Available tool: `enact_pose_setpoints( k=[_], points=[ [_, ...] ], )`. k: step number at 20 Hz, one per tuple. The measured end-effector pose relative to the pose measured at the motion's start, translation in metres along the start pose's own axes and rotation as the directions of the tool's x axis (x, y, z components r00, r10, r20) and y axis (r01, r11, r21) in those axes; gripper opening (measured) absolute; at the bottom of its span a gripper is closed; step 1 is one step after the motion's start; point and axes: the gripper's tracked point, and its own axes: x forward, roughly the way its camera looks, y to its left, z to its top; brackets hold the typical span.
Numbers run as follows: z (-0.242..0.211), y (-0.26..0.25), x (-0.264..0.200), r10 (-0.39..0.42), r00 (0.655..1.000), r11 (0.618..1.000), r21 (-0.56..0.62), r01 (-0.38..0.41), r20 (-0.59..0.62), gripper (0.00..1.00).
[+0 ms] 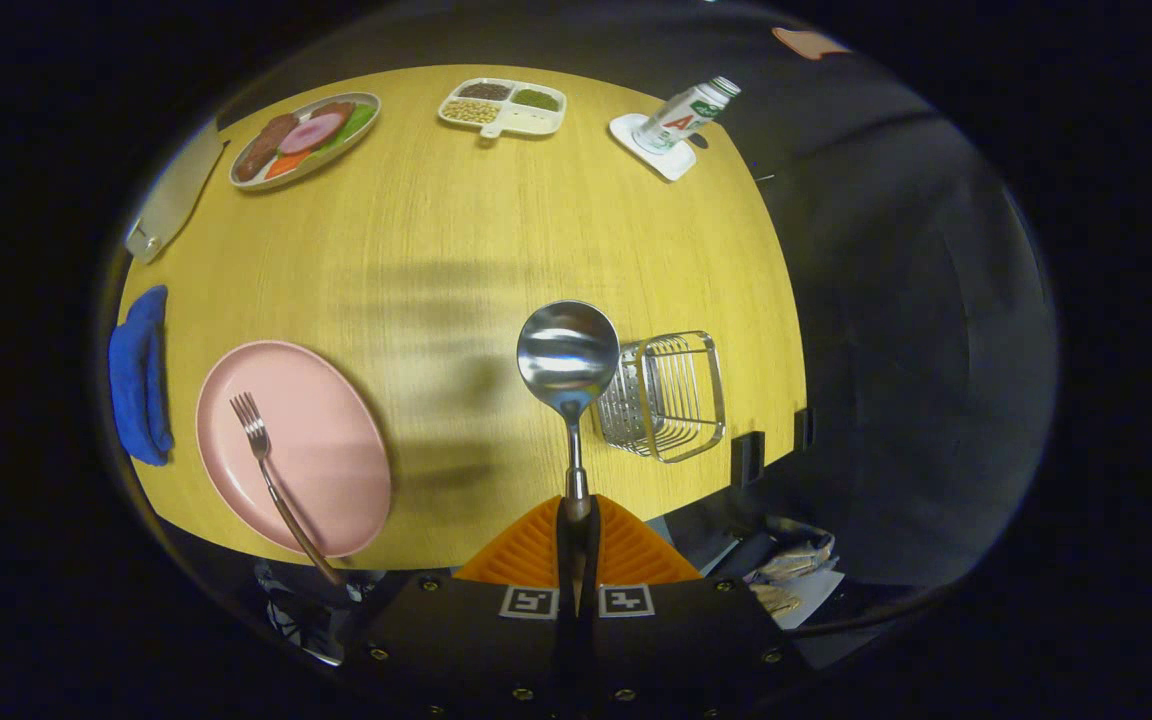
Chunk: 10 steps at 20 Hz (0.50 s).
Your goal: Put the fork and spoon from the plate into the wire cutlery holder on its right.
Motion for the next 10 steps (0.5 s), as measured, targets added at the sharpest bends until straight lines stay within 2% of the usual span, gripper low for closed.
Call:
enact_pose_setpoints(
  k=[6, 10],
  points=[
    [-0.008, -0.042, 0.015, -0.016, 0.996, 0.995, 0.100, 0.024, -0.084, 0.00],
    [-0.017, -0.056, 0.030, -0.010, 0.984, 0.995, 0.096, 0.028, -0.176, 0.00]
  ],
)
